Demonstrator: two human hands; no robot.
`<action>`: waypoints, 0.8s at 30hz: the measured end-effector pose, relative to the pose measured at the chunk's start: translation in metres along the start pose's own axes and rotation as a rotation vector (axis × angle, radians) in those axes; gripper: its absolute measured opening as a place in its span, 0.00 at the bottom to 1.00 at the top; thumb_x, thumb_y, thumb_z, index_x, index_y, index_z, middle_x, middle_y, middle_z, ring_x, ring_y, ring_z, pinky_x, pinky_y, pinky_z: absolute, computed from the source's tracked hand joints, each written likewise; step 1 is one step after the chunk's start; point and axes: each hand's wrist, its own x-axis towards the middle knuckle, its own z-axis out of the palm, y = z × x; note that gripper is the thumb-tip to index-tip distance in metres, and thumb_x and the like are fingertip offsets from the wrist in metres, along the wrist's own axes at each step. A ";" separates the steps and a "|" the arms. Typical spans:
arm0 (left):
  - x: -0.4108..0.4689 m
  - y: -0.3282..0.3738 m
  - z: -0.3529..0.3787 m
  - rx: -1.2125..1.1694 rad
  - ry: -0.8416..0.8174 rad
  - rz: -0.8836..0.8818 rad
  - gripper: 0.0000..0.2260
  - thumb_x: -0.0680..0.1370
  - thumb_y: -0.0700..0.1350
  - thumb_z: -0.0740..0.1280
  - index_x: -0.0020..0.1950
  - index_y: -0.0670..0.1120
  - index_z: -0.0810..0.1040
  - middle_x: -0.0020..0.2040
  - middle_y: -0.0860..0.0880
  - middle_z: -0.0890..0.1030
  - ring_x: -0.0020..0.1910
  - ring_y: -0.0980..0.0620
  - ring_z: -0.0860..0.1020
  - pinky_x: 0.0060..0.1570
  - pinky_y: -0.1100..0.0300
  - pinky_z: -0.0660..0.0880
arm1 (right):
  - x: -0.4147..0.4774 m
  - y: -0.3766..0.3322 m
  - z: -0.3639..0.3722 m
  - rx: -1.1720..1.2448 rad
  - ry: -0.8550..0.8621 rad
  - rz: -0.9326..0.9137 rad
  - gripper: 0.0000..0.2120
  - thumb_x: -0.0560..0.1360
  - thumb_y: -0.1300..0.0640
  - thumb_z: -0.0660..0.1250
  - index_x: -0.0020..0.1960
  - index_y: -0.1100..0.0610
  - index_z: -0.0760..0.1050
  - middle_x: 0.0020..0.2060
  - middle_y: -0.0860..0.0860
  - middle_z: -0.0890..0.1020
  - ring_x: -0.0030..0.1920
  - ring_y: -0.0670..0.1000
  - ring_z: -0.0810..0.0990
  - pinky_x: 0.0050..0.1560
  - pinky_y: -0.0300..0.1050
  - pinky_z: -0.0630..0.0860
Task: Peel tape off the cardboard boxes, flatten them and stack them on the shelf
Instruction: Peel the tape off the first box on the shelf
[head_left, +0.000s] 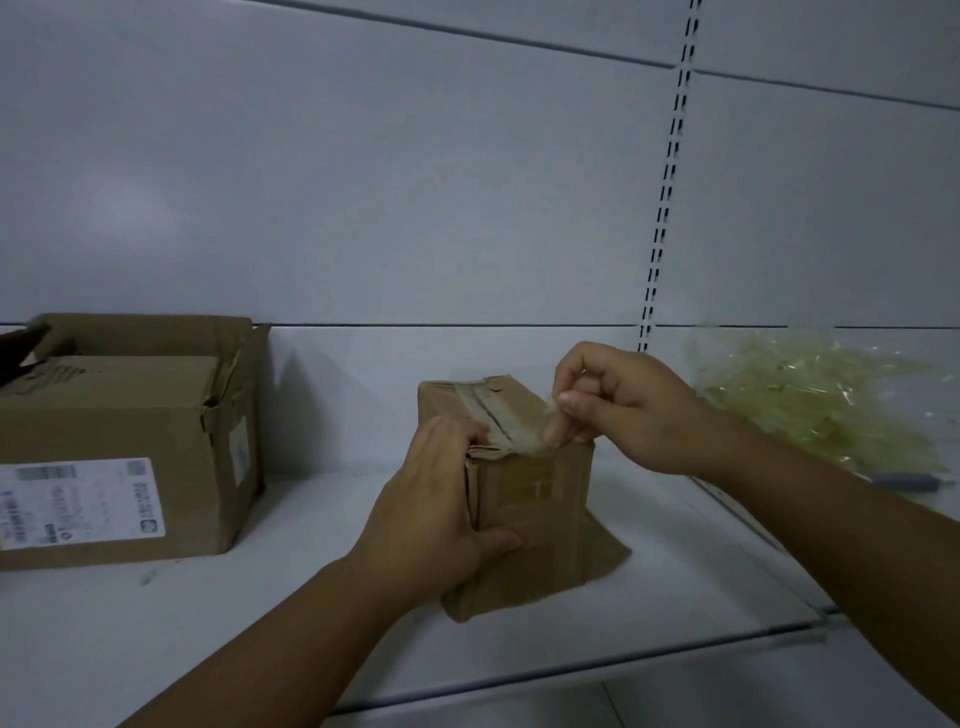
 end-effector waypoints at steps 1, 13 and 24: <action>0.000 0.001 0.000 -0.004 -0.005 0.008 0.36 0.59 0.62 0.74 0.60 0.61 0.58 0.52 0.66 0.57 0.50 0.66 0.62 0.46 0.76 0.62 | 0.002 -0.001 -0.002 0.077 0.009 0.050 0.09 0.78 0.66 0.59 0.43 0.55 0.71 0.33 0.51 0.84 0.36 0.49 0.84 0.37 0.39 0.80; 0.002 0.020 -0.015 -0.202 0.236 0.062 0.06 0.70 0.52 0.68 0.47 0.58 0.76 0.47 0.66 0.75 0.50 0.65 0.73 0.48 0.73 0.70 | 0.022 0.011 0.017 0.300 0.080 0.197 0.09 0.79 0.63 0.58 0.41 0.56 0.72 0.23 0.49 0.79 0.24 0.43 0.76 0.23 0.32 0.65; 0.001 0.019 -0.008 -0.181 0.358 0.153 0.07 0.72 0.48 0.66 0.39 0.47 0.78 0.39 0.54 0.79 0.41 0.59 0.75 0.40 0.67 0.72 | 0.026 0.030 0.020 0.755 0.313 0.410 0.11 0.80 0.64 0.56 0.41 0.57 0.70 0.24 0.50 0.78 0.23 0.45 0.78 0.17 0.30 0.59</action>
